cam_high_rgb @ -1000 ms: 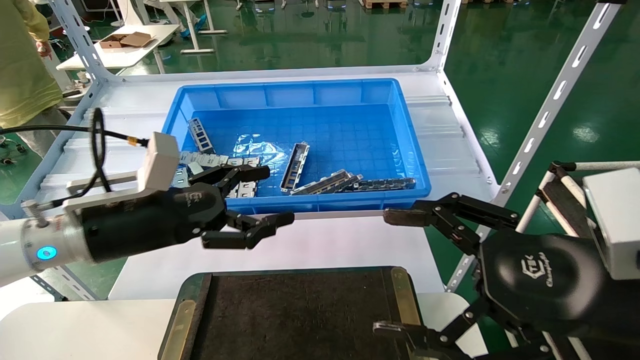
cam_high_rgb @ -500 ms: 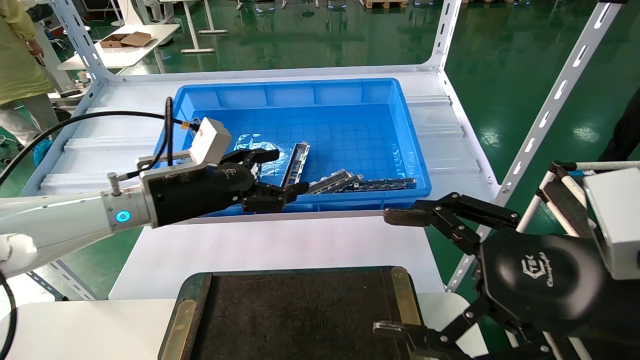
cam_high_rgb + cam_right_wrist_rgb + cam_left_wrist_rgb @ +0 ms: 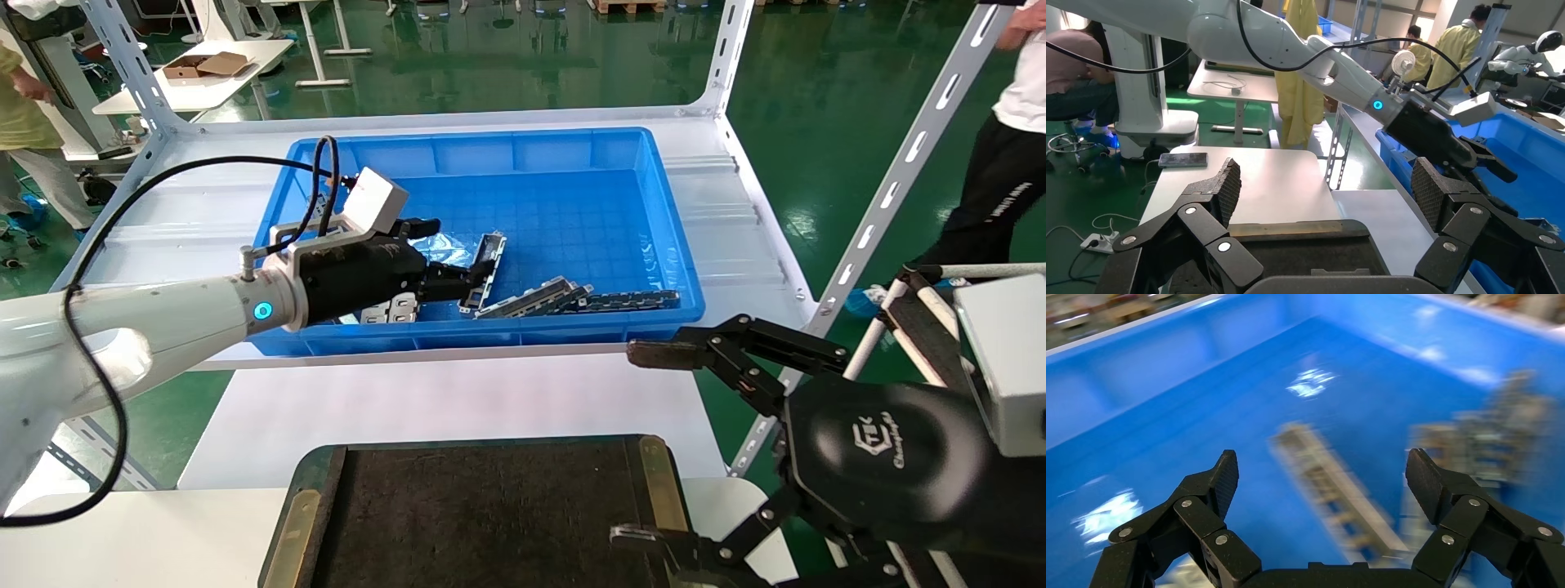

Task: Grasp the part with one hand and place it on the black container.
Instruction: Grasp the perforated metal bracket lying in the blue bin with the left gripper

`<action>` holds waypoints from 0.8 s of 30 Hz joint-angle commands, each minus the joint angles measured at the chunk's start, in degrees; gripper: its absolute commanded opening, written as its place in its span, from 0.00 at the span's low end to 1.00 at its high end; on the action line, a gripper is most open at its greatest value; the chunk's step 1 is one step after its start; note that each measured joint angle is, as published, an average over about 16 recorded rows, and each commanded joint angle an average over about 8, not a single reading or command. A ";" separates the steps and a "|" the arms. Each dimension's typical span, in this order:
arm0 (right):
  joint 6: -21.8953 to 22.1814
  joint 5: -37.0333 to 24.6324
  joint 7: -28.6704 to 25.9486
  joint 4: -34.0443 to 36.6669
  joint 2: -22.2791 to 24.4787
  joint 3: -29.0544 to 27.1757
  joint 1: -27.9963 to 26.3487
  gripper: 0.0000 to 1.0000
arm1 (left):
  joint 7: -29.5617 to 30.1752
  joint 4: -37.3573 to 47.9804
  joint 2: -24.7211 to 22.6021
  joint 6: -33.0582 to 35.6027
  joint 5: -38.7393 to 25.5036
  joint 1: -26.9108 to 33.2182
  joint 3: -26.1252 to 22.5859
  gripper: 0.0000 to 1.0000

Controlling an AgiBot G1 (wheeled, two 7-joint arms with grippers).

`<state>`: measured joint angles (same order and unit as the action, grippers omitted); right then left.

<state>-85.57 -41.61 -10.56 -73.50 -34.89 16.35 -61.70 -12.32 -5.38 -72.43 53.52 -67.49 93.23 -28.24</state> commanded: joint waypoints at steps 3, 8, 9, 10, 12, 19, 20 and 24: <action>0.01 0.01 0.01 0.00 0.01 0.02 0.00 1.00 | -0.99 2.71 -2.53 -6.80 -0.88 1.25 -0.42 1.00; 0.02 0.02 0.02 0.00 0.01 0.04 -0.01 1.00 | -1.49 3.44 -4.25 -10.23 -1.42 1.36 -0.79 1.00; 0.02 0.03 0.02 0.00 0.02 0.04 -0.01 1.00 | -1.50 3.42 -4.42 -10.54 -1.45 1.29 -0.83 1.00; 0.02 0.03 0.02 0.00 0.02 0.04 -0.01 1.00 | -1.46 3.37 -4.55 -10.78 -1.45 1.21 -0.85 1.00; 0.02 0.04 0.03 0.00 0.02 0.05 -0.01 0.84 | -1.30 3.20 -4.73 -11.15 -1.41 1.02 -0.87 1.00; 0.03 0.05 0.04 0.00 0.03 0.08 -0.02 0.00 | -0.09 2.50 -4.92 -11.86 -0.93 0.39 -0.82 0.27; 0.04 0.06 0.04 0.00 0.03 0.08 -0.02 0.00 | 0.08 2.40 -4.92 -11.90 -0.89 0.34 -0.84 0.15; 0.04 0.07 0.05 0.00 0.04 0.10 -0.02 0.00 | 0.65 2.07 -4.92 -11.95 -0.79 0.18 -0.98 0.00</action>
<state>-85.52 -41.54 -10.52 -73.50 -34.85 16.45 -61.72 -11.70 -3.25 -77.35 41.64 -68.30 93.37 -29.25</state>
